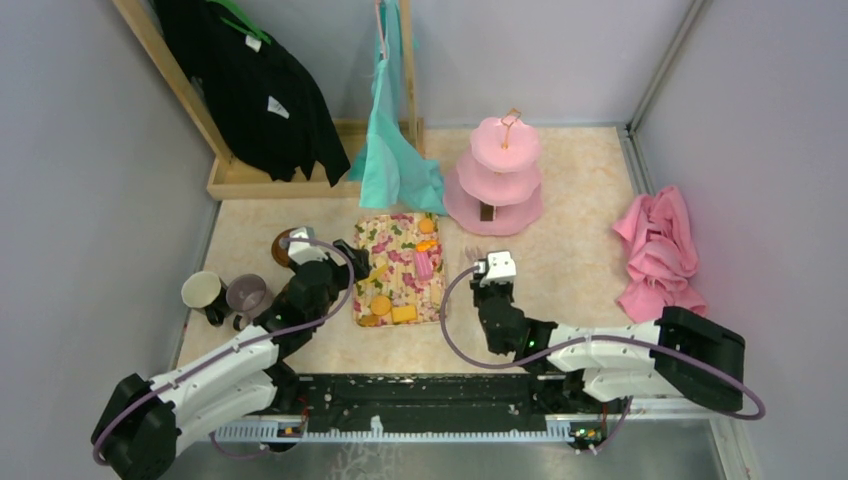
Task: Serve the afternoon tea
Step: Place the desert on the desert table, then pick up the desert from the tray.
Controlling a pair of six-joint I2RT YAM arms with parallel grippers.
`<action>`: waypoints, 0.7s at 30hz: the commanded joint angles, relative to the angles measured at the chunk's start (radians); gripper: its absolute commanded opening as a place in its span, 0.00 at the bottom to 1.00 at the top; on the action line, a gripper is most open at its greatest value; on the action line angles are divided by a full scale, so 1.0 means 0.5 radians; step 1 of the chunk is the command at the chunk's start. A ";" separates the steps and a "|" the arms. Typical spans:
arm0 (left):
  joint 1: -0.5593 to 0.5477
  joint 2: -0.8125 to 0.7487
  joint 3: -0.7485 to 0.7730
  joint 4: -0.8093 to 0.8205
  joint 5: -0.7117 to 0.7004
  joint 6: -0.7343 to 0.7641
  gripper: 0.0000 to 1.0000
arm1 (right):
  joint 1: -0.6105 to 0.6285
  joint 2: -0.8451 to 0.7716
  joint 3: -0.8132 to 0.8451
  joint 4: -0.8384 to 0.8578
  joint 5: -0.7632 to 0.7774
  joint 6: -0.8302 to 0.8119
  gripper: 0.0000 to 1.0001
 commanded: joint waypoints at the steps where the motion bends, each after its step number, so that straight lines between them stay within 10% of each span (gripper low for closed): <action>1: 0.008 -0.042 -0.023 -0.046 0.026 -0.031 0.99 | 0.093 0.025 -0.042 0.006 0.097 0.225 0.19; 21: 0.008 -0.006 -0.016 -0.022 0.036 -0.016 0.99 | 0.395 0.563 0.246 -1.492 0.111 1.912 0.41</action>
